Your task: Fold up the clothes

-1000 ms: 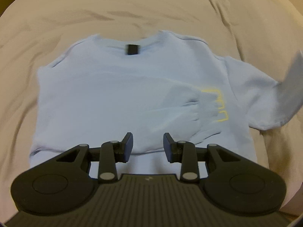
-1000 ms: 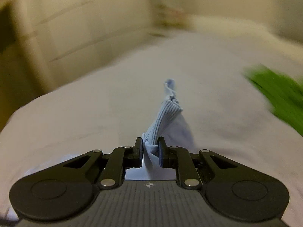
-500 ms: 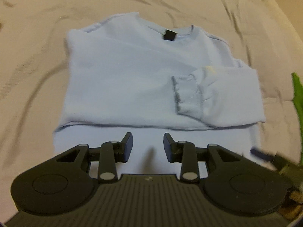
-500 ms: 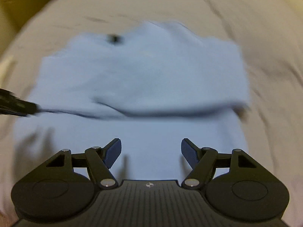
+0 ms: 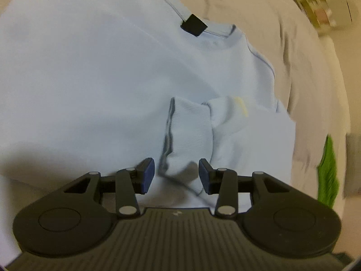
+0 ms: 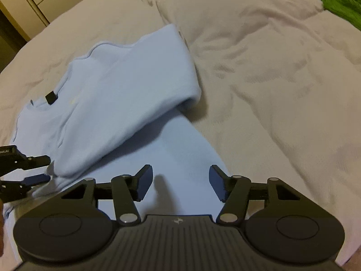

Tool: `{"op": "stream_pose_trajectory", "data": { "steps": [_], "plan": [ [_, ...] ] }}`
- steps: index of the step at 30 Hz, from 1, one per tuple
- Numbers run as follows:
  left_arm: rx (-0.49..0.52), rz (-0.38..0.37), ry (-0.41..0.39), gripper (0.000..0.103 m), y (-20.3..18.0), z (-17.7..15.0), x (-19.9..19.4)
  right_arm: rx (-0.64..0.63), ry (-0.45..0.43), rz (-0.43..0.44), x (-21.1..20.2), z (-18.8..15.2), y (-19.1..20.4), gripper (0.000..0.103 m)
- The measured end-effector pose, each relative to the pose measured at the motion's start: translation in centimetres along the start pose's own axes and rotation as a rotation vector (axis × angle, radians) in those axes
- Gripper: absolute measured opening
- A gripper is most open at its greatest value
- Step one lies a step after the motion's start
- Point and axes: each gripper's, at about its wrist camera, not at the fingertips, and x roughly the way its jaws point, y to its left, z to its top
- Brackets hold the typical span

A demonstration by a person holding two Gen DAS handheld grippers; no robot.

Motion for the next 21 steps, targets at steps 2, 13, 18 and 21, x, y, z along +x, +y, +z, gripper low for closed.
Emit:
{"op": "stream_pose_trajectory", "data": {
  "steps": [2,13,18,21],
  "plan": [
    [-0.045,-0.023,0.002,0.012,-0.3,0.2,0.7,-0.007,-0.001,0.003,0.6,0.6,-0.1,0.059],
    [0.328,0.087,-0.453,0.000,-2.5,1.2,-16.1,-0.115,0.044,-0.039,0.5,2.0,0.1,0.058],
    [0.218,0.238,-0.275,0.000,2.3,0.5,-11.8,-0.134,0.047,-0.043,0.7,1.9,0.1,0.058],
    [0.186,0.274,-0.255,0.000,3.0,-0.6,-9.9,-0.181,0.024,-0.070,0.1,2.1,0.7,0.057]
  ]
}}
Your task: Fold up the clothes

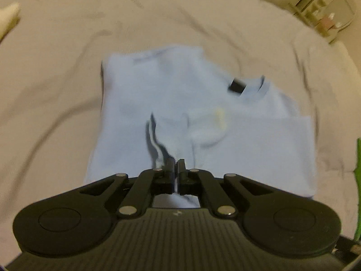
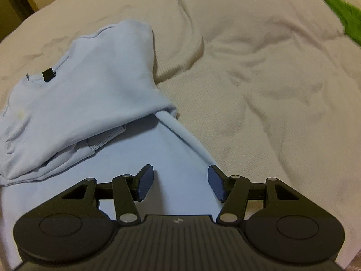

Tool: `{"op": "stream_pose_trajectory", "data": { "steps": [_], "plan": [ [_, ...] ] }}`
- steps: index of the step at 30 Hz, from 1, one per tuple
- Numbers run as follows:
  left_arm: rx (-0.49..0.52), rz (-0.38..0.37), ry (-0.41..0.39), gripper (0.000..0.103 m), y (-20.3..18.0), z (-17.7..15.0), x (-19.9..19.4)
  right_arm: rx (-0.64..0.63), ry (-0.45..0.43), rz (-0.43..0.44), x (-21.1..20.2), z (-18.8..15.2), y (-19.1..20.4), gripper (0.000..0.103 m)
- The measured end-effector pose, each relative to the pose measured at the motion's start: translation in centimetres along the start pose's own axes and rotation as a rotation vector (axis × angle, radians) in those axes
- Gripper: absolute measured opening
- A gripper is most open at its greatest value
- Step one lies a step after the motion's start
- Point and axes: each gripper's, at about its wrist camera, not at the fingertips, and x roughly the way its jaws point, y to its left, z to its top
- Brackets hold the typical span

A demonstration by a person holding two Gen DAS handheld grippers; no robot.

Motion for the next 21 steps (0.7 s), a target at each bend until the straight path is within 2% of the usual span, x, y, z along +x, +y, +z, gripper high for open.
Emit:
{"op": "stream_pose_trajectory", "data": {
  "steps": [5,9,13,16,20,21],
  "plan": [
    [-0.022,0.023,0.001,0.000,1.6,0.7,-0.4,-0.120,-0.118,-0.025,-1.1,1.4,0.9,0.055],
    [-0.003,0.017,0.036,0.000,1.5,0.9,-0.1,-0.219,-0.104,-0.042,0.9,2.3,1.0,0.043],
    [-0.067,-0.009,0.074,0.012,1.9,0.8,0.8,-0.345,-0.151,-0.036,2.0,2.4,2.0,0.042],
    [-0.052,0.021,0.069,0.000,1.5,0.9,1.3,-0.366,-0.207,-0.014,2.2,3.3,2.6,0.041],
    [-0.034,0.037,0.082,0.000,1.5,0.9,1.4,-0.371,-0.334,-0.035,1.3,4.4,2.8,0.037],
    [-0.027,0.043,0.084,0.000,1.5,0.9,1.4,-0.385,-0.333,-0.039,1.2,4.5,2.9,0.037]
  ]
}}
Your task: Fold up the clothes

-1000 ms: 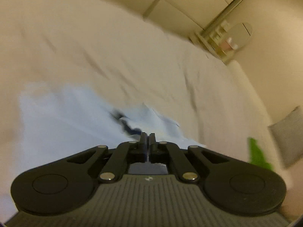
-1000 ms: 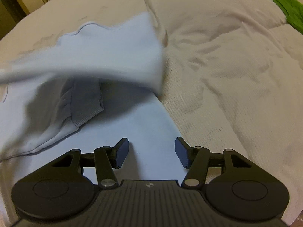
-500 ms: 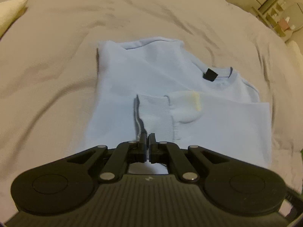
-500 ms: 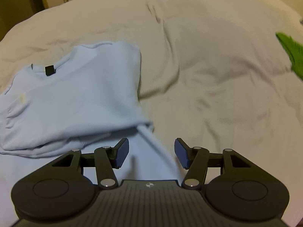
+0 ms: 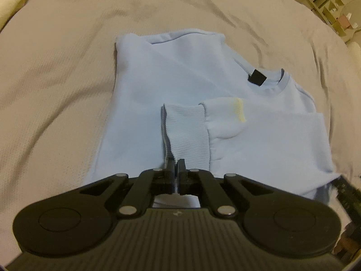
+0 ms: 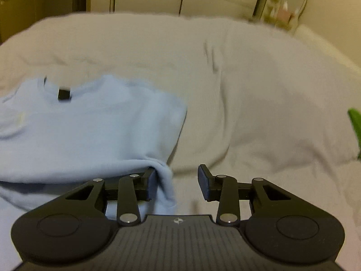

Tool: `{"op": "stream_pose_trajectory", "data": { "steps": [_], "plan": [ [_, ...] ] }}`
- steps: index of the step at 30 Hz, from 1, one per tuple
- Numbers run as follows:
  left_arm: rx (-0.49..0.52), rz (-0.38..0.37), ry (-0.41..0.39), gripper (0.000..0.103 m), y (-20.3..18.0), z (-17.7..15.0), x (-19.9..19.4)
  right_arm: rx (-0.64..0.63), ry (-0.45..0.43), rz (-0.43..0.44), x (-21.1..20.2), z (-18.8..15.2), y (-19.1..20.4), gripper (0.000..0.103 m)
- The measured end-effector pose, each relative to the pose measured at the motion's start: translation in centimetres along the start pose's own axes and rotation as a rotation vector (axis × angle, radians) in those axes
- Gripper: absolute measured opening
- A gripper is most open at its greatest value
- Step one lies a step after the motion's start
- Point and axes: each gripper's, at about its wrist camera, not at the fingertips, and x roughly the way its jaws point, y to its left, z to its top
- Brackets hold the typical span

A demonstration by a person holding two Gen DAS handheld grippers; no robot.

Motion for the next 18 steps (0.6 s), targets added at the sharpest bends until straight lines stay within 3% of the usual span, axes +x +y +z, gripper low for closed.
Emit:
{"op": "stream_pose_trajectory", "data": {
  "steps": [3,4,6,10,12,14,15,16,18],
  "plan": [
    [-0.001,0.003,-0.001,0.000,-0.1,-0.1,-0.2,-0.056,0.135,-0.007,1.4,-1.7,0.3,0.035],
    [0.000,0.002,-0.002,0.000,-0.1,-0.1,-0.4,-0.056,0.174,-0.013,1.8,-2.6,0.1,0.026],
    [0.005,-0.002,-0.009,0.000,-0.2,-0.1,-0.9,-0.014,0.201,-0.023,2.0,-4.1,-0.8,0.027],
    [-0.016,-0.046,0.002,0.001,0.2,-0.2,-1.6,0.031,0.205,0.006,1.8,-3.9,-1.6,0.027],
    [-0.047,-0.053,0.018,0.006,0.7,-0.2,-1.1,0.057,0.210,0.019,1.5,-3.7,-1.9,0.033],
    [-0.084,-0.068,0.033,0.024,1.0,-0.1,-0.6,0.082,0.210,0.032,1.0,-3.8,-2.5,0.038],
    [-0.106,-0.081,0.039,0.024,1.2,0.0,-0.2,0.091,0.211,0.037,0.8,-3.9,-2.7,0.038],
    [-0.120,-0.081,0.043,0.024,1.1,0.1,0.2,0.095,0.215,0.041,0.7,-4.0,-2.8,0.038],
    [-0.102,-0.062,0.028,0.008,0.8,0.1,0.2,0.103,0.222,0.051,0.5,-4.3,-3.0,0.038]
  ]
}}
